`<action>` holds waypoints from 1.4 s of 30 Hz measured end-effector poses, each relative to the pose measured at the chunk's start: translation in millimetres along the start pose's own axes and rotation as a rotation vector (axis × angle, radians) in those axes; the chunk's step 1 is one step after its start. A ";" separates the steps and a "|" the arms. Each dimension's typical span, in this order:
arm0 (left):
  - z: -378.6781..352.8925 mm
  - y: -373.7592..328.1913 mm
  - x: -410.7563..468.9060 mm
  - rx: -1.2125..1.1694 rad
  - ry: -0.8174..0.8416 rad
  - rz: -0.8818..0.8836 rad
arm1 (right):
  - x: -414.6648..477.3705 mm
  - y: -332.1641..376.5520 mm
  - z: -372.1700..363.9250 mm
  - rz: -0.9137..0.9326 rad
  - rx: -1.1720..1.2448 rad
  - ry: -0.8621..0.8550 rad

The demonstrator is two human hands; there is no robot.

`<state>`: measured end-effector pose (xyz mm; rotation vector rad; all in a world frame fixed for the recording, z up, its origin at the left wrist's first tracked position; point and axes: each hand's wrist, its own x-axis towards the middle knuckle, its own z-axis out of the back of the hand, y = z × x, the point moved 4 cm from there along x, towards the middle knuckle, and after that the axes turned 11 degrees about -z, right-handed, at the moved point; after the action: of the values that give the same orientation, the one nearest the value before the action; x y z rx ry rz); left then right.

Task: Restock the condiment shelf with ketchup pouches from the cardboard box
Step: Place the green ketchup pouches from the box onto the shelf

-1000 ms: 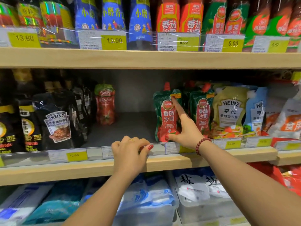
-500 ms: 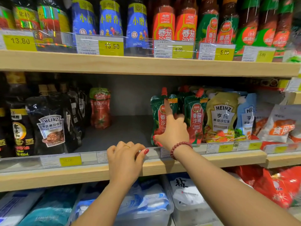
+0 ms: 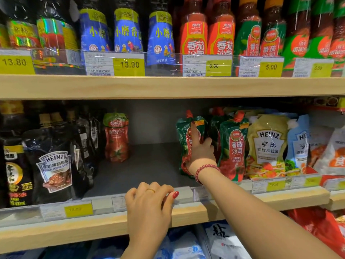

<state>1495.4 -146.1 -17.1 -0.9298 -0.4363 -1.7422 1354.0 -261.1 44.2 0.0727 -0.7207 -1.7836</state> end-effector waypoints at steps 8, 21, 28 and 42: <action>-3.0 -0.3 0.4 0.014 -0.004 -0.018 | 10.8 3.1 -10.6 0.051 0.037 -0.026; -1.1 -1.2 -1.8 0.037 -0.008 -0.031 | -14.0 -15.4 20.8 -0.003 0.026 0.067; 8.7 -5.9 5.7 -0.031 0.121 0.047 | -87.6 -66.5 68.2 0.226 0.218 -0.057; -38.8 -100.3 -136.8 -0.699 0.332 -0.069 | -242.5 -280.2 -7.8 0.048 0.042 0.306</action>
<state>1407.0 -48.9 -131.1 -1.0735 0.3920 -2.1071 1202.5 -4.9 -176.6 0.3462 -0.5336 -1.6638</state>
